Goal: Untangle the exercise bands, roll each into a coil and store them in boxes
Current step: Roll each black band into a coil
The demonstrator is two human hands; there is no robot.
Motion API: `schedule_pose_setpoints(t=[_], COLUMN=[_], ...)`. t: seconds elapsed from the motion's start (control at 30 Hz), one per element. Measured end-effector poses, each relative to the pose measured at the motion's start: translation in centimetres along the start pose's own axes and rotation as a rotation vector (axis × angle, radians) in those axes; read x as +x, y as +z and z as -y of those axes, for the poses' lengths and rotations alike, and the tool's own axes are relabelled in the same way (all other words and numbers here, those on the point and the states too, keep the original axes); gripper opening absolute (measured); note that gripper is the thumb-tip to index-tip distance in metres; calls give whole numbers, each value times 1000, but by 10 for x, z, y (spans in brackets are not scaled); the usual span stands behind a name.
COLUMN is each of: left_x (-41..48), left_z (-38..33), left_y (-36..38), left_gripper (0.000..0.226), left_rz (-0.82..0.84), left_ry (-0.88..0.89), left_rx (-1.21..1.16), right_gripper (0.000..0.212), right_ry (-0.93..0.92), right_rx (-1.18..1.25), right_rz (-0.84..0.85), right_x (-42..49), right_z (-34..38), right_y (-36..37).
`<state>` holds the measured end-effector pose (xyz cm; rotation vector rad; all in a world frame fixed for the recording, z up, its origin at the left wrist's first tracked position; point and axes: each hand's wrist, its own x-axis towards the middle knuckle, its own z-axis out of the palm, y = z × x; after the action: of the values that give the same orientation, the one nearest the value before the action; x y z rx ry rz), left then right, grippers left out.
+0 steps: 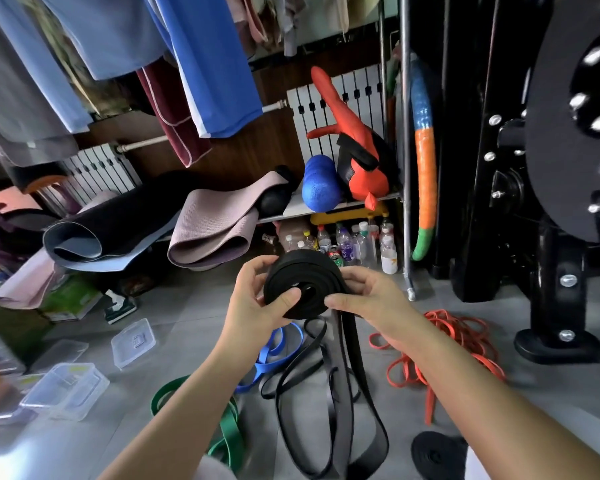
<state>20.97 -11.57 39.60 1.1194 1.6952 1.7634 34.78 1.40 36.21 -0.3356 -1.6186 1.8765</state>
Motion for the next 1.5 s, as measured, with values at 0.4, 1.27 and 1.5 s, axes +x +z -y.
schedule_pose_setpoints(t=[0.4,1.27,1.5], left_x=[0,-16,4], left_z=[-24,-2,-29], left_y=[-24,-26,-37], left_gripper=[78,46,47], left_rz=[386,40,252], left_ry=[168,-41,61], left_rx=[934,-21,671], right_gripper=[41,31,39], right_ry=[115,-13,15], right_rx=[-212,38,-169], right_rz=[156,21,124], right_x=[-3,-3,-2], right_z=[-6,-8,-9], right_y=[2,14,12])
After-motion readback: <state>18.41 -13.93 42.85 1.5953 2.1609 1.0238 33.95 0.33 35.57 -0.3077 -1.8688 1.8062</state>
